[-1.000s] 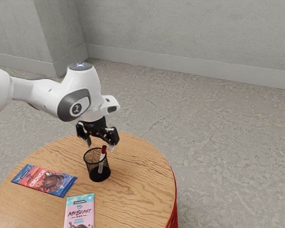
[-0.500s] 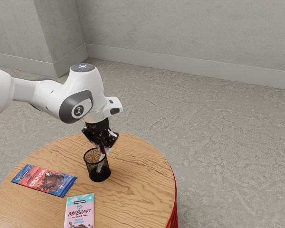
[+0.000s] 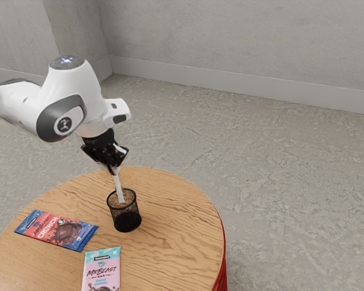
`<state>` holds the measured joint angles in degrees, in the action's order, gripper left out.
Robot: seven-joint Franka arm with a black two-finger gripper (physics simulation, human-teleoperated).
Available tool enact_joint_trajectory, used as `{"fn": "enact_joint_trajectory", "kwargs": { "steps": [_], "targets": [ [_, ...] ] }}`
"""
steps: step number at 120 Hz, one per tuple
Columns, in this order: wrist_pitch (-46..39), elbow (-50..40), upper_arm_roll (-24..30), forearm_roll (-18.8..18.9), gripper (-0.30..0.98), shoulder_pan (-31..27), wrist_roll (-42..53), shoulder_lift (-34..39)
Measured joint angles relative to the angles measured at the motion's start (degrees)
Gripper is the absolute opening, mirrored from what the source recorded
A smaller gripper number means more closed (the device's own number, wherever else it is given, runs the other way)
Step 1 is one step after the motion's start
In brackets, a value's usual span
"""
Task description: Take the marker out of the pen holder and place it to the left of the pen holder.
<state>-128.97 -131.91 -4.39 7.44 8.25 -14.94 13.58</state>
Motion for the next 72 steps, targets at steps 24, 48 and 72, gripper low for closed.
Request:
{"fn": "enact_joint_trajectory", "kwargs": {
  "steps": [24, 48, 72],
  "targets": [
    [3.34, 0.52, 0.0, 2.59, -0.1, -6.39, -0.42, 3.18],
    [5.06, 8.48, -0.04, 2.34, -0.1, -15.7, 1.91, -11.49],
    [5.7, 17.61, 0.48, 1.6, -0.1, -16.13, 5.67, -23.55]
  ]
}}
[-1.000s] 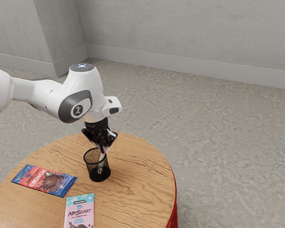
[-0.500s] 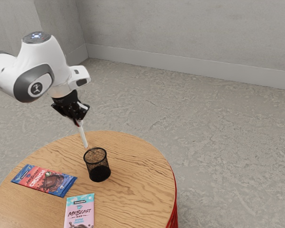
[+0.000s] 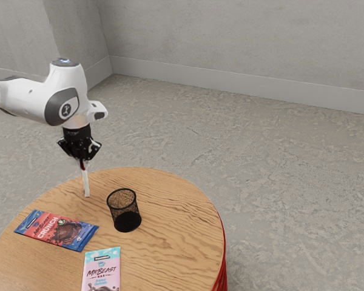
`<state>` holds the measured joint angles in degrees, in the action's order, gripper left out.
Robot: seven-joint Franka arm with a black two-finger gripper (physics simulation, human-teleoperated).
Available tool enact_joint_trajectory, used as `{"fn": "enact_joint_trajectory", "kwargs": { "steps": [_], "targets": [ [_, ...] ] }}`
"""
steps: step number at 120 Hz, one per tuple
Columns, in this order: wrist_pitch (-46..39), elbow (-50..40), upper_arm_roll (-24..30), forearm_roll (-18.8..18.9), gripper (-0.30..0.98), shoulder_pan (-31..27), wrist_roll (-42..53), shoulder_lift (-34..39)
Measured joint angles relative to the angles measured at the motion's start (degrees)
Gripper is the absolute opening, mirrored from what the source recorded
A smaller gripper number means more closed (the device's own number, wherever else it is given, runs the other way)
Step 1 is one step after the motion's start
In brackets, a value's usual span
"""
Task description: Take the marker out of the pen holder and place it to the left of the pen holder.
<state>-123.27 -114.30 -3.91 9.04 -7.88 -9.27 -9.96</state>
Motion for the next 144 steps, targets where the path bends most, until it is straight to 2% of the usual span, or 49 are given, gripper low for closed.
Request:
{"fn": "enact_joint_trajectory", "kwargs": {
  "steps": [17, 43, 62, 73, 81, 94, 101, 118, 144],
  "targets": [
    [1.04, 0.43, 0.05, -0.91, -0.1, 0.07, 2.23, -0.89],
    [11.5, 3.07, 1.02, -2.4, -0.09, 0.07, 4.91, -1.38],
    [15.41, 3.34, 1.36, -3.57, 0.27, 0.12, 6.87, -1.51],
    [16.33, 3.48, 1.7, -3.69, 0.41, 0.23, 7.83, -1.16],
    [16.3, 4.23, 1.71, -3.62, 0.49, 0.22, 8.49, 2.5],
    [13.44, 4.77, 1.61, -4.09, 0.57, 1.34, 8.91, 15.89],
    [14.94, 10.84, 1.46, -3.67, 0.6, 1.54, 8.16, 20.1],
    [22.46, 17.55, -0.47, -0.65, 0.64, 2.24, 4.98, 22.58],
    [29.86, 19.53, -0.77, 0.83, 0.67, 5.68, 0.83, 23.26]
  ]
}}
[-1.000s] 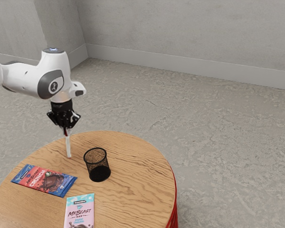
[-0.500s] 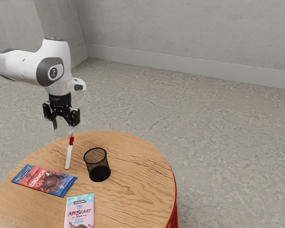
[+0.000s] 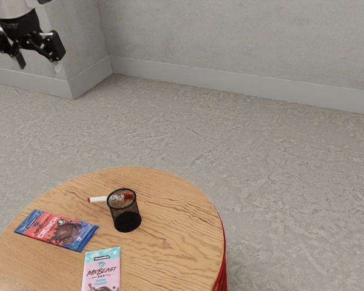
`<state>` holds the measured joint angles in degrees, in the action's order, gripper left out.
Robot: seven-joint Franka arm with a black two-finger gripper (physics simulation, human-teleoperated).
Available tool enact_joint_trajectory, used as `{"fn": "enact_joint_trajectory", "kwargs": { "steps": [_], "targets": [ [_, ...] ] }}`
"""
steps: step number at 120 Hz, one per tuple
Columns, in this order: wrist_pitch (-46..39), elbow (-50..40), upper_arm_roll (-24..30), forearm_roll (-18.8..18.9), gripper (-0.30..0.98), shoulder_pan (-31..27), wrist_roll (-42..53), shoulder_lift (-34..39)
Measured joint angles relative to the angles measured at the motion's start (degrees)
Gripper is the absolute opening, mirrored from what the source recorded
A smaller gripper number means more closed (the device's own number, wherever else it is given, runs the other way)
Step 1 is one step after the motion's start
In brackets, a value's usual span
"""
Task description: Take the marker out of the pen holder and place it to the left of the pen holder.
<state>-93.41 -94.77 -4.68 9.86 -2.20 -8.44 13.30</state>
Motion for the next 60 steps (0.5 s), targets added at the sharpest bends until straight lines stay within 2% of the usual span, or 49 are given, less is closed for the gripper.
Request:
{"fn": "enact_joint_trajectory", "kwargs": {
  "steps": [60],
  "targets": [
    [6.38, -1.13, 1.79, 0.41, 0.68, 3.06, -5.54, -0.17]
  ]
}}
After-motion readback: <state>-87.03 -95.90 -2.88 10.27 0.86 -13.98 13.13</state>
